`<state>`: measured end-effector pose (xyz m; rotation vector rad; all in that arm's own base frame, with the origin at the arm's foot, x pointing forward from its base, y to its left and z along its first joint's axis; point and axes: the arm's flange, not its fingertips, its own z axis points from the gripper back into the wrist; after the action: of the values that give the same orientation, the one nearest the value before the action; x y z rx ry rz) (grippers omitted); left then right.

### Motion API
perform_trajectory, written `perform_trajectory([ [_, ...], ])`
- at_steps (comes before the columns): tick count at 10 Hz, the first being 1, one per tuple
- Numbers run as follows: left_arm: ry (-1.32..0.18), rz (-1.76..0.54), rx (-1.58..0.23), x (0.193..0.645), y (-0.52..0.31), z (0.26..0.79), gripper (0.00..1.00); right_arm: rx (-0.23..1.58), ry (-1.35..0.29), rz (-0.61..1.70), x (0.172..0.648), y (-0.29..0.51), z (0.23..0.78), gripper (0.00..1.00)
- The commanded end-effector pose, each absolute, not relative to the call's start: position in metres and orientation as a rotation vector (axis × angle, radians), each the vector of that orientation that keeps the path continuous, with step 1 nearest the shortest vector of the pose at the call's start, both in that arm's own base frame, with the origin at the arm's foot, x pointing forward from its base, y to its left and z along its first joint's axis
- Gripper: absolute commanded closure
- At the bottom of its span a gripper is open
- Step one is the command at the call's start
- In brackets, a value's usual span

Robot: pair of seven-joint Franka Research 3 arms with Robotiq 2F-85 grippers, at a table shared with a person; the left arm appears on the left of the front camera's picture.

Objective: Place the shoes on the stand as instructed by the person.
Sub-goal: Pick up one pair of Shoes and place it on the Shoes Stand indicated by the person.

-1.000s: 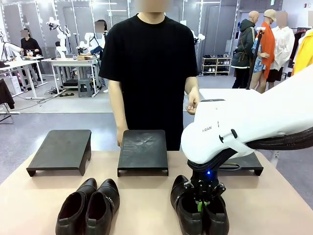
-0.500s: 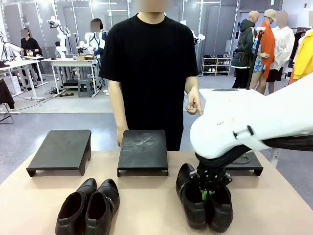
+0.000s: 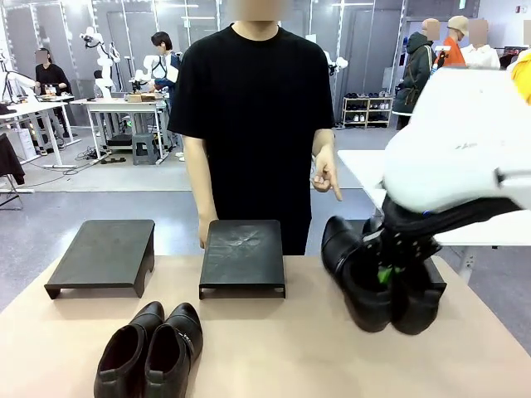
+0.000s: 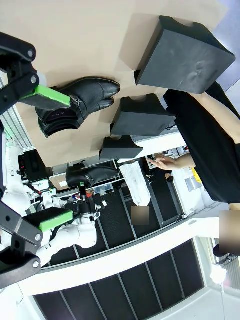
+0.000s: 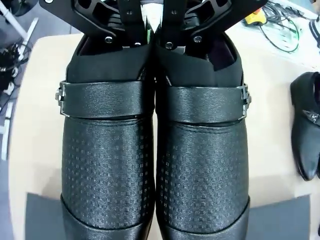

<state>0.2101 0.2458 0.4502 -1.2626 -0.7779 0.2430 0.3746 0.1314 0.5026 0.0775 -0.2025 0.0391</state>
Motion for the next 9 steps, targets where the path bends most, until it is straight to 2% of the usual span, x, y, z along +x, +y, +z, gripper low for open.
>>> perform_trajectory([
  [1,-0.802,0.224,-1.275,0.211,0.248,0.451,0.0,0.087,-0.273,0.094,0.382,0.1,0.534,1.0],
  [5,-0.802,0.224,-1.275,0.211,0.248,0.451,0.0,0.141,-0.356,0.131,0.428,0.038,0.591,1.0],
  [9,-0.802,0.224,-1.275,0.211,0.248,0.451,0.0,0.204,-0.371,0.177,0.488,0.02,0.584,1.0],
])
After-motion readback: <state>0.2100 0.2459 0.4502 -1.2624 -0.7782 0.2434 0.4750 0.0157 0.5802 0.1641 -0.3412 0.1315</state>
